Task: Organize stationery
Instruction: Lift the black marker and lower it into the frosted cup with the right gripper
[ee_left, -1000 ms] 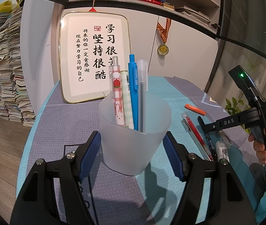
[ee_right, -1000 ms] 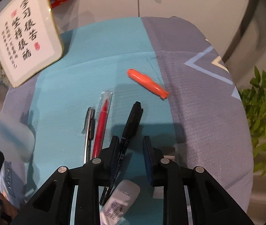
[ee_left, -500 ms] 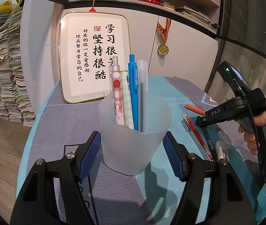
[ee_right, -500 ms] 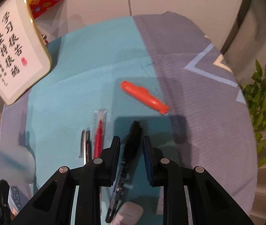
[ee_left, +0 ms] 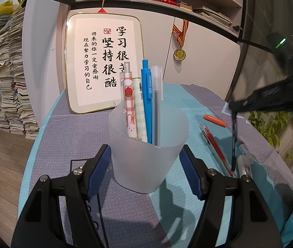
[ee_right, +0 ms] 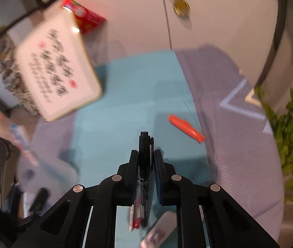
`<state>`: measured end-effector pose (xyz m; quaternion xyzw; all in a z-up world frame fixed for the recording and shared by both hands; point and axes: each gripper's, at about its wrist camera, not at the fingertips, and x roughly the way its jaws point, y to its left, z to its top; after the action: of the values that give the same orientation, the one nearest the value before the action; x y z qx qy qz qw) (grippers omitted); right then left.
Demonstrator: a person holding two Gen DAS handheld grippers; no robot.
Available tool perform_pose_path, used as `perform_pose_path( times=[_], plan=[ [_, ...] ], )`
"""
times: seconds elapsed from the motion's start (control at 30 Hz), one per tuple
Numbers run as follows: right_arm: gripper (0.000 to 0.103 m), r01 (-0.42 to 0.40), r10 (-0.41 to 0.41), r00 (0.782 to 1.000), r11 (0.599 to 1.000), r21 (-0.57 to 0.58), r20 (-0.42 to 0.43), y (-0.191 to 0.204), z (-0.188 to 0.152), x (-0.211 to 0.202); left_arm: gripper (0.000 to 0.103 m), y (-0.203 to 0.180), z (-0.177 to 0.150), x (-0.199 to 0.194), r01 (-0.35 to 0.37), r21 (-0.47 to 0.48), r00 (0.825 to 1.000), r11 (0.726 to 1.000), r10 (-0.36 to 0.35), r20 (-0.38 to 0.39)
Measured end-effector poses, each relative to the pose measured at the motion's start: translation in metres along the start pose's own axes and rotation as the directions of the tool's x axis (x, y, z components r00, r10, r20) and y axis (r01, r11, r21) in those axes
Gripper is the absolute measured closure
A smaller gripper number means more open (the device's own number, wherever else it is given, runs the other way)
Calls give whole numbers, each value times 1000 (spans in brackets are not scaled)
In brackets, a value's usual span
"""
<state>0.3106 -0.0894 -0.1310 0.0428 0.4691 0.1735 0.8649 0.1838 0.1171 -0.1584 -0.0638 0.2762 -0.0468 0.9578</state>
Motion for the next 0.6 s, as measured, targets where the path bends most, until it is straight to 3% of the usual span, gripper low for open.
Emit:
perform_pose_path(
  times=[0.3, 0.53, 0.6],
  plan=[
    [88, -81, 104, 977, 989, -127, 187, 53, 3, -80, 36, 0, 0, 0, 0, 1, 1000, 1000, 0, 0],
    [88, -148, 234, 915, 952, -266, 327, 106, 9, -113, 36, 0, 0, 0, 0, 0, 1000, 1000, 0, 0],
    [88, -156, 254, 908, 943, -295, 333, 118, 11, -111, 36, 0, 0, 0, 0, 0, 1000, 1000, 0, 0]
  ],
)
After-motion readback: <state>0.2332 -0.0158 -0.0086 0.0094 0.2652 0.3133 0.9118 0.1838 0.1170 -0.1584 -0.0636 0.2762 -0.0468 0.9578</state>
